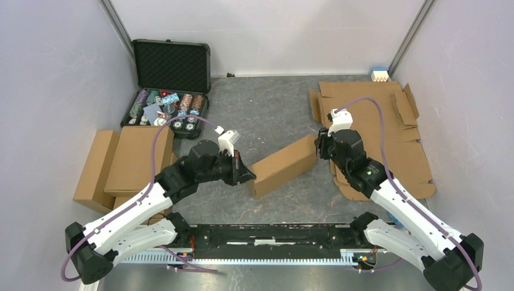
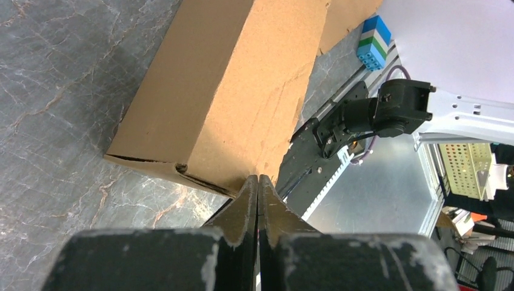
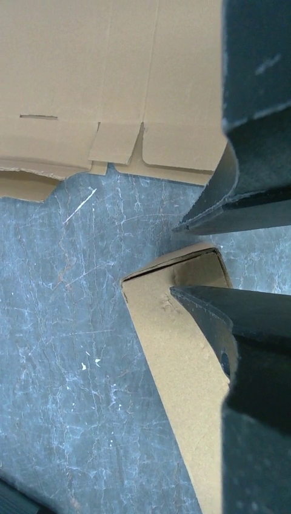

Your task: Fold the paper box

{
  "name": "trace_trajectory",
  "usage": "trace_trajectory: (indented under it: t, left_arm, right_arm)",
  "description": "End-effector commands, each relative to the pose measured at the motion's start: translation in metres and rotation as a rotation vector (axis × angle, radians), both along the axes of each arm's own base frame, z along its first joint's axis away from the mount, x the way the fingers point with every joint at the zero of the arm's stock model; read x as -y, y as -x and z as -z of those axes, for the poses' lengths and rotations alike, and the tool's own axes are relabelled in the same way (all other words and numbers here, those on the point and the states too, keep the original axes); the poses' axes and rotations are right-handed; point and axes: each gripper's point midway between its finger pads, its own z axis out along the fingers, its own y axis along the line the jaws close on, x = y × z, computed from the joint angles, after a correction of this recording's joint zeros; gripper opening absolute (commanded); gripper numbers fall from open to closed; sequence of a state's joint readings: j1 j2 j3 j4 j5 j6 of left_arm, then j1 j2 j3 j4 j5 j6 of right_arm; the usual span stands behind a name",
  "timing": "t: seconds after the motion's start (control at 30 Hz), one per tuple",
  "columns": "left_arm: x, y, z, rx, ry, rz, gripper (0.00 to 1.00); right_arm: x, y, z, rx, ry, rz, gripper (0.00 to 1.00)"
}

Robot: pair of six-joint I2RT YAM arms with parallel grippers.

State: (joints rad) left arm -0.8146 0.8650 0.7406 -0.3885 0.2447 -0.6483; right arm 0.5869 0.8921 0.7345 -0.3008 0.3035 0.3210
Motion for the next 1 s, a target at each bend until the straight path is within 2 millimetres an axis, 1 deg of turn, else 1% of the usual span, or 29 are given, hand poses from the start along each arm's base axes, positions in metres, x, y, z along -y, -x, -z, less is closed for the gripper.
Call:
trace_trajectory:
  t: [0.0, 0.03, 0.1, 0.13, 0.17, 0.2, 0.23, 0.27, 0.3, 0.33, 0.37, 0.43, 0.47, 0.5, 0.53, 0.63, 0.7, 0.77, 0.87, 0.97]
  left_arm:
    - [-0.013, 0.019, 0.034, -0.112, -0.164, 0.08, 0.03]
    - [-0.011, 0.019, 0.033, -0.11, -0.161, 0.091, 0.04]
    - [-0.01, 0.019, 0.02, -0.075, -0.145, 0.109, 0.14]
    - [-0.012, 0.016, 0.008, -0.037, -0.14, 0.103, 0.24]
    - [-0.017, 0.012, -0.001, -0.001, -0.153, 0.086, 0.32]
    - [-0.021, 0.008, -0.014, 0.041, -0.156, 0.07, 0.39]
    - [-0.026, 0.004, -0.023, 0.072, -0.176, 0.054, 0.5]
    - [-0.028, 0.0, -0.034, 0.103, -0.187, 0.043, 0.58]
    - [-0.03, -0.004, -0.039, 0.125, -0.211, 0.038, 0.65]
    - [-0.031, -0.009, -0.044, 0.148, -0.227, 0.037, 0.71]
    - [-0.031, -0.015, -0.046, 0.172, -0.254, 0.037, 0.79]
    - [-0.028, -0.027, -0.044, 0.199, -0.305, 0.041, 0.94]
    - [-0.025, -0.031, -0.042, 0.204, -0.324, 0.06, 0.99]
    - [-0.019, -0.037, -0.04, 0.213, -0.341, 0.082, 1.0]
    - [-0.014, -0.042, -0.035, 0.214, -0.362, 0.099, 1.0]
    - [-0.004, -0.06, -0.028, 0.256, -0.436, 0.149, 1.0]
    - [0.002, -0.069, -0.022, 0.3, -0.494, 0.194, 1.0]
    - [0.013, -0.074, -0.022, 0.332, -0.516, 0.254, 1.0]
    - [0.031, -0.073, -0.02, 0.326, -0.506, 0.326, 1.0]
    - [0.042, -0.073, -0.01, 0.324, -0.542, 0.389, 1.0]
  right_arm:
    - [0.006, 0.016, 0.034, -0.135, 0.136, -0.067, 0.43]
    - [0.007, 0.016, 0.033, -0.143, 0.153, -0.069, 0.43]
    - [0.007, 0.015, 0.031, -0.148, 0.166, -0.072, 0.45]
    - [0.005, 0.014, 0.03, -0.144, 0.164, -0.086, 0.47]
    - [0.002, 0.013, 0.026, -0.135, 0.159, -0.095, 0.47]
    - [0.001, 0.011, 0.021, -0.128, 0.155, -0.096, 0.48]
    - [-0.001, 0.009, 0.013, -0.115, 0.146, -0.101, 0.49]
    - [-0.004, 0.008, 0.004, -0.098, 0.134, -0.114, 0.5]
    - [-0.008, 0.007, -0.002, -0.083, 0.122, -0.129, 0.51]
    - [-0.011, 0.006, -0.009, -0.063, 0.108, -0.142, 0.54]
    - [-0.013, 0.005, -0.014, -0.044, 0.098, -0.148, 0.59]
    - [-0.018, 0.003, -0.023, -0.011, 0.071, -0.165, 0.7]
    - [-0.019, 0.003, -0.026, -0.003, 0.062, -0.167, 0.76]
    - [-0.02, 0.003, -0.029, 0.003, 0.053, -0.17, 0.85]
    - [-0.021, 0.002, -0.031, 0.007, 0.046, -0.171, 0.9]
    - [-0.021, 0.003, -0.035, 0.018, 0.023, -0.162, 0.98]
    - [-0.021, 0.006, -0.038, 0.034, 0.007, -0.165, 0.98]
    - [-0.016, 0.01, -0.041, 0.057, -0.014, -0.145, 0.98]
    - [-0.008, 0.018, -0.049, 0.109, -0.05, -0.124, 0.98]
    - [0.001, 0.023, -0.059, 0.153, -0.057, -0.106, 0.98]
